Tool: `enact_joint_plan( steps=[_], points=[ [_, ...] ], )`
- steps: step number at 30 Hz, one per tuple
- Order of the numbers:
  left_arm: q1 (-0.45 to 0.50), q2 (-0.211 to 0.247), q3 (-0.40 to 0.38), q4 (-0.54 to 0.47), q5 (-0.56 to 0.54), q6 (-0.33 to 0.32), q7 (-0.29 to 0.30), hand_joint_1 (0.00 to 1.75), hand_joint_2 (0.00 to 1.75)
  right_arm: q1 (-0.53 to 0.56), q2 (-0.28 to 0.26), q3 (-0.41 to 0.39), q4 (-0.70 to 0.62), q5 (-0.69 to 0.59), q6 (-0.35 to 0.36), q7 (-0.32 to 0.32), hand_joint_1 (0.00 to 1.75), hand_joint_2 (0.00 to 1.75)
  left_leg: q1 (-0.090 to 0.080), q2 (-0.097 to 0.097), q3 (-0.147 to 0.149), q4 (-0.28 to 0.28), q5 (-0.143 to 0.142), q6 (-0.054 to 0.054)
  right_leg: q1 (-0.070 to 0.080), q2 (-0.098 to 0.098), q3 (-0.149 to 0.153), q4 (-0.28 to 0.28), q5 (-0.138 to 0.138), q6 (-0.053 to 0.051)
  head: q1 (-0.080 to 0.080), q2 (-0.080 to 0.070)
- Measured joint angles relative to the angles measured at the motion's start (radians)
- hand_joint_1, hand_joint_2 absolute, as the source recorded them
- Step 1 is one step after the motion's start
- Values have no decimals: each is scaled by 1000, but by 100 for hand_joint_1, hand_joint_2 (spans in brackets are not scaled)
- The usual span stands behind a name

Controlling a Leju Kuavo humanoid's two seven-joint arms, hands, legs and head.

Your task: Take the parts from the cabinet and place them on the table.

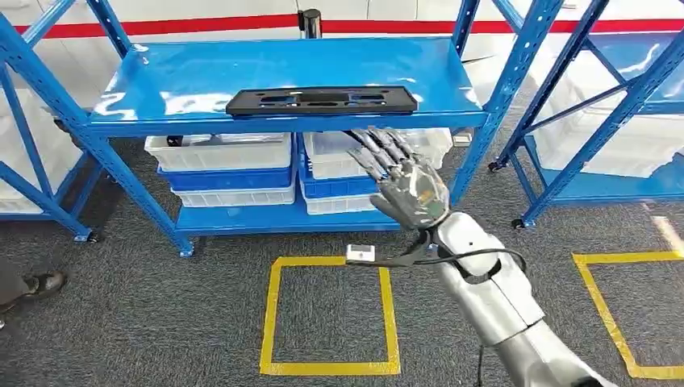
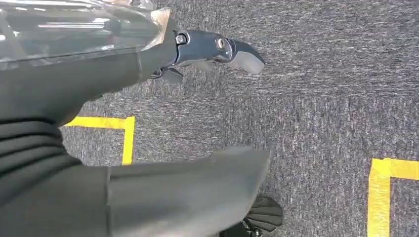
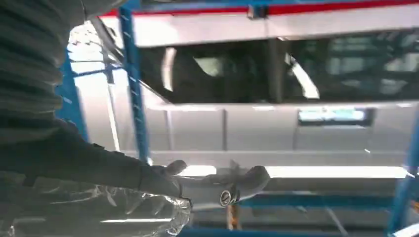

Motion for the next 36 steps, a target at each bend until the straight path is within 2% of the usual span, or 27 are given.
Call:
enact_joint_plan(
  steps=[4,9,14,18,23,31,36],
  points=[
    [1,-1,0,0,-5,0,0,0,0,-34,-21,78,-13,-5,-11,20,0,175,-1,0,-2,0,0,0,1,0,0,0,0,0,0,0],
    [2,-1,-1,1,-9,-10,1,0,0,-50,-34,118,-16,2,-16,23,0,175,-1,0,-3,0,0,0,1,0,0,0,0,0,0,0],
    [-1,-4,-8,1,-12,-13,16,0,0,-106,-1,197,-15,26,7,30,0,175,-1,2,-3,0,0,0,1,1,-1,0,0,1,0,0],
    [1,-11,-9,1,-22,3,45,0,0,-138,63,281,13,15,55,48,0,175,0,1,-3,-1,0,0,1,0,-1,0,0,0,0,0],
    [-1,-14,-9,1,-30,3,55,0,0,-143,153,367,123,-10,81,93,0,175,1,0,-3,-1,0,0,1,0,-1,0,0,0,0,0],
    [-1,-16,-10,1,-52,2,63,0,0,-172,265,362,448,-38,60,119,0,175,-1,0,-3,0,0,0,1,0,-1,0,0,0,0,0],
    [0,-17,-10,1,-61,0,69,0,0,-173,306,338,599,-33,15,131,0,175,-1,1,-4,0,0,0,1,0,-1,0,0,0,0,0]
  ],
)
